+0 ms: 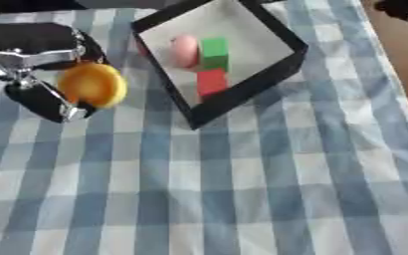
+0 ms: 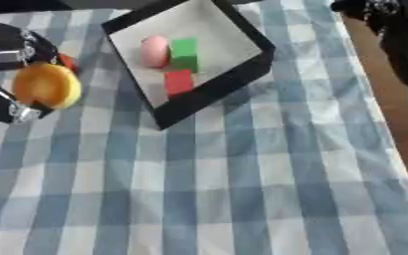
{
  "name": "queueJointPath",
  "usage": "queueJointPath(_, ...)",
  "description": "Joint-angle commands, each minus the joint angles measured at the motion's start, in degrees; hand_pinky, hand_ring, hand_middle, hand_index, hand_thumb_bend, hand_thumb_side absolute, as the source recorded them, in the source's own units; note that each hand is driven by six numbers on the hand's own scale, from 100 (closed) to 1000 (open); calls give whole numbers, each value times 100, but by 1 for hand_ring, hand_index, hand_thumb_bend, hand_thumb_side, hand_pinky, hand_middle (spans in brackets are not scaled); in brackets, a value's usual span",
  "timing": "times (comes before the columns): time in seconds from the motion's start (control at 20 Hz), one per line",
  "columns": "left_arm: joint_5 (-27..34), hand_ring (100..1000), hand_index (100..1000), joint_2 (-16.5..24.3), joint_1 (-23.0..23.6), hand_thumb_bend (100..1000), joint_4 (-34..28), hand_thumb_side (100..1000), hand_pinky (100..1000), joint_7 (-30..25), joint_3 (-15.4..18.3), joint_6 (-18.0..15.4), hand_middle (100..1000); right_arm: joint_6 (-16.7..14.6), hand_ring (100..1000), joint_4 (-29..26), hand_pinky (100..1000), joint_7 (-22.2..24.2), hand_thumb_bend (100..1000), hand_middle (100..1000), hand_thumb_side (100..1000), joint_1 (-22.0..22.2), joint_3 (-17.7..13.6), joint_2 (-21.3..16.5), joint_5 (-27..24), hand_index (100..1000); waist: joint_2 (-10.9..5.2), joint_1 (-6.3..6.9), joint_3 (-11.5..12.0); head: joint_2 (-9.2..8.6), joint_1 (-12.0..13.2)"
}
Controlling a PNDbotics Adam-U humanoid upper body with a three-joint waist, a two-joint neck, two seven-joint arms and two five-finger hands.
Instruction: Pick up objects on the table and place them in the box.
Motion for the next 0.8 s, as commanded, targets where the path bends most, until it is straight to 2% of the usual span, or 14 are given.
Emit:
queueJointPath(0.05,51,713,740,182,-228,201,-161,100,724,-56,191,55,642,-19,773,-67,923,-1,100,749,716,-82,-71,-196,-9,741,-177,9,10,-38,-30)
queueJointPath(0.25,8,698,725,-145,-728,207,-26,100,715,50,250,203,625,-31,772,-70,922,-21,100,749,708,-85,-93,-209,-25,741,-201,10,14,-37,-83)
queueJointPath(0.45,-317,695,719,-876,-1532,224,699,100,716,132,150,129,622,-48,773,-86,922,-32,100,749,697,-116,-104,-207,-70,741,-236,-5,9,-38,-85)
queueJointPath(0.65,-868,691,716,-1883,-2231,245,2068,100,714,493,201,-372,619,-71,774,-128,921,-25,100,750,681,-219,-85,-171,-127,742,-251,-30,-60,-74,-2)
queueJointPath(0.8,-1349,691,716,-2530,-2532,262,3148,106,713,840,340,-880,619,-85,774,-155,920,-43,100,750,670,-303,-77,-127,-146,742,-240,-42,-133,-95,68)
